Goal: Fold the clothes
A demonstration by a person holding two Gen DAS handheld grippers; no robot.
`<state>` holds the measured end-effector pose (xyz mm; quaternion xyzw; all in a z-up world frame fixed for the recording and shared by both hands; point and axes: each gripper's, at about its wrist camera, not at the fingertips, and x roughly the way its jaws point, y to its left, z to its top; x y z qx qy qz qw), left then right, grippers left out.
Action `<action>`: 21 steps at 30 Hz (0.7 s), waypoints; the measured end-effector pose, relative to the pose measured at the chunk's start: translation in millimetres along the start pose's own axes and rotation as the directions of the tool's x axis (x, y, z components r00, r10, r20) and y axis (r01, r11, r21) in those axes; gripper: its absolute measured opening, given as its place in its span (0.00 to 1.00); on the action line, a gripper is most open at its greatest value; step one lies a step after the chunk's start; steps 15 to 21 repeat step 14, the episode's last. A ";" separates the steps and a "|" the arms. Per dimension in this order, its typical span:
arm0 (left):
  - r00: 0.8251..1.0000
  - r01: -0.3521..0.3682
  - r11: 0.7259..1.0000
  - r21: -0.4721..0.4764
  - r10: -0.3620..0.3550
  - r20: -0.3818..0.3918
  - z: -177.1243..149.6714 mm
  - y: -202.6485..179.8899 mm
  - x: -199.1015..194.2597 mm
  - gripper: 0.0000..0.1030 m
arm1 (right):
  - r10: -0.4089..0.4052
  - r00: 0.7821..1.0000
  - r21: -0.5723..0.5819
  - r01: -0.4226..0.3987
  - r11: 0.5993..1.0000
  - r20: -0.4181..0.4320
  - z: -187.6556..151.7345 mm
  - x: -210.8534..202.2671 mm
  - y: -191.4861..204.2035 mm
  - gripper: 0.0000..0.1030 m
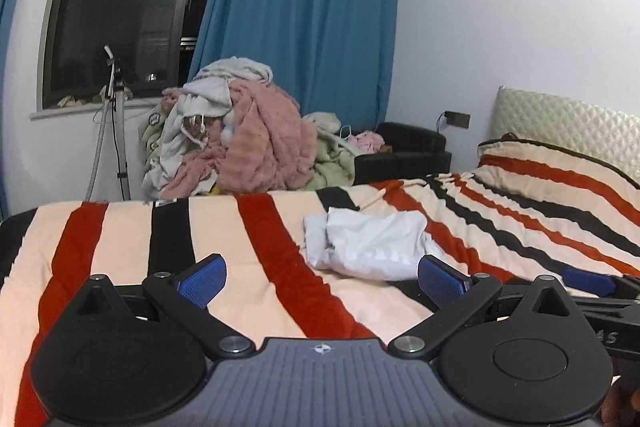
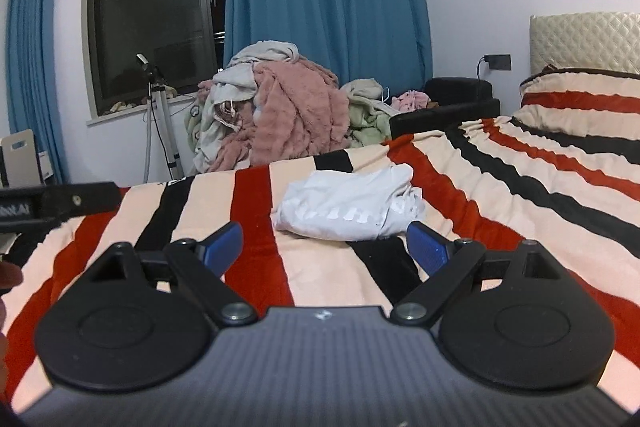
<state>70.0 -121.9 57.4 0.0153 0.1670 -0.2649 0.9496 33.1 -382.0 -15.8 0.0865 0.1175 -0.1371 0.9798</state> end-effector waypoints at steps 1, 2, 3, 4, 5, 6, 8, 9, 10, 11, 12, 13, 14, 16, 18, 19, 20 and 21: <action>1.000 0.000 1.000 -0.001 0.000 -0.005 0.0 0.4 1.9 1.00 | -0.001 1.000 0.001 0.001 1.000 0.002 -0.4 -0.5 -0.2 0.88; 1.000 -0.004 1.000 0.001 0.004 -0.009 0.1 0.2 3.6 1.00 | -0.002 1.000 0.001 0.002 1.000 0.005 -0.8 -0.9 -0.3 0.88; 1.000 -0.007 1.000 0.003 0.007 -0.013 0.3 0.1 5.2 1.00 | -0.004 1.000 0.000 0.004 1.000 0.007 -1.2 -0.6 -0.2 0.88; 1.000 -0.010 1.000 0.005 0.010 -0.017 0.4 -0.1 6.9 1.00 | -0.006 1.000 0.000 0.006 1.000 0.008 -1.7 0.0 -0.1 0.88; 1.000 -0.007 1.000 0.003 0.007 -0.021 0.6 -0.2 8.5 1.00 | -0.007 1.000 -0.001 0.007 1.000 0.006 -2.3 1.0 0.1 0.88; 1.000 0.000 1.000 0.000 0.000 -0.025 0.8 -0.3 10.0 1.00 | -0.008 1.000 -0.003 0.008 1.000 0.003 -2.9 2.2 0.4 0.88; 1.000 0.007 1.000 -0.003 -0.007 -0.030 -0.2 -1.5 12.2 1.00 | -0.012 1.000 -0.007 0.012 1.000 -0.008 -5.0 4.6 1.3 0.88; 0.999 0.007 1.000 -0.002 -0.007 -0.031 -1.2 -2.2 13.2 1.00 | -0.014 1.000 -0.007 0.014 1.000 -0.016 -6.0 6.0 1.3 0.88; 0.999 0.007 1.000 0.000 -0.007 -0.032 -2.1 -2.9 14.2 1.00 | -0.015 1.000 -0.004 0.015 1.000 -0.023 -6.4 7.3 0.7 0.88; 0.999 0.007 1.000 0.002 -0.006 -0.033 -3.1 -3.6 15.2 1.00 | -0.016 0.999 0.000 0.016 1.000 -0.029 -6.7 8.4 0.2 0.88; 0.999 0.010 1.000 0.000 -0.010 -0.034 -4.0 -3.8 15.9 1.00 | -0.017 0.999 0.003 0.017 1.000 -0.033 -6.8 9.1 -0.3 0.88; 0.999 0.015 1.000 -0.002 -0.015 -0.035 -5.0 -3.7 16.5 1.00 | -0.019 0.999 0.003 0.019 1.000 -0.033 -6.9 9.2 -0.6 0.88; 0.999 0.017 1.000 -0.005 -0.017 -0.036 -5.5 -3.3 17.0 1.00 | -0.021 0.999 0.004 0.021 1.000 -0.031 -7.1 9.2 -0.9 0.88; 0.999 0.017 1.000 -0.005 -0.017 -0.036 -5.5 -3.3 17.0 1.00 | -0.021 0.999 0.004 0.021 1.000 -0.031 -7.1 9.2 -0.9 0.88; 0.999 0.017 1.000 -0.005 -0.017 -0.036 -5.5 -3.3 17.0 1.00 | -0.021 0.999 0.004 0.021 1.000 -0.031 -7.1 9.2 -0.9 0.88; 0.999 0.017 1.000 -0.005 -0.017 -0.036 -5.5 -3.3 17.0 1.00 | -0.021 0.999 0.004 0.021 1.000 -0.031 -7.1 9.2 -0.9 0.88; 0.999 0.017 1.000 -0.005 -0.017 -0.036 -5.5 -3.3 17.0 1.00 | -0.021 0.999 0.004 0.021 1.000 -0.031 -7.1 9.2 -0.9 0.88; 0.999 0.017 1.000 -0.005 -0.017 -0.036 -5.5 -3.3 17.0 1.00 | -0.021 0.999 0.004 0.021 1.000 -0.031 -7.1 9.2 -0.9 0.88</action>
